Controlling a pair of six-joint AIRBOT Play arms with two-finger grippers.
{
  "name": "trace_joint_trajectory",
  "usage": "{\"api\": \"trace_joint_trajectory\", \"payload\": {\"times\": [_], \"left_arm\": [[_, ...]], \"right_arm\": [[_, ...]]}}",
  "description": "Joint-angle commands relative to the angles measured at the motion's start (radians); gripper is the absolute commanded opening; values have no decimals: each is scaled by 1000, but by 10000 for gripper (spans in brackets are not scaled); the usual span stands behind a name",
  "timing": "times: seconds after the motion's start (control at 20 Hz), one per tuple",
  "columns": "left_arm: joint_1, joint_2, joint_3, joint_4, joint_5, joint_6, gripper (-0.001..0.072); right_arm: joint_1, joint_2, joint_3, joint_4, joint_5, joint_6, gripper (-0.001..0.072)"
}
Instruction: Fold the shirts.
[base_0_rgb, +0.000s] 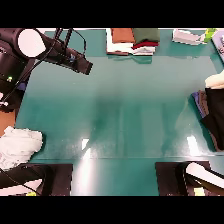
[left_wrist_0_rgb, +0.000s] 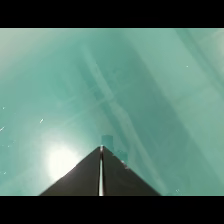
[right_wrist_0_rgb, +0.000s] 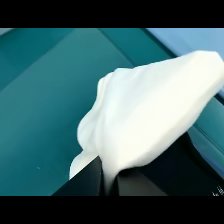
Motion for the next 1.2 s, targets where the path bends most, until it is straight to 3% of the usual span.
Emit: {"api": "trace_joint_trajectory", "payload": {"times": [0.0,0.35,0.6,0.7,0.75,0.85,0.95,1.15], "left_arm": [[0,-1,0,0,-11,2,26],[0,-1,0,0,-38,2,26],[0,-1,0,0,-67,2,26],[0,-1,0,0,-68,2,26],[0,-1,0,0,-68,2,25],[0,-1,0,0,-71,2,26],[0,-1,0,-1,-69,2,26],[0,-1,0,-4,-70,1,27]], "right_arm": [[-95,75,-121,-12,95,-1,15],[-221,243,-658,-227,21,-29,18],[-232,251,-829,-351,-13,-39,46],[-245,249,-842,-372,-42,-39,460],[-263,245,-826,-367,-52,-39,590],[-278,224,-735,-327,-51,-39,603],[-238,202,-617,-168,-67,-39,592],[70,163,-485,92,-68,-49,591]]}}
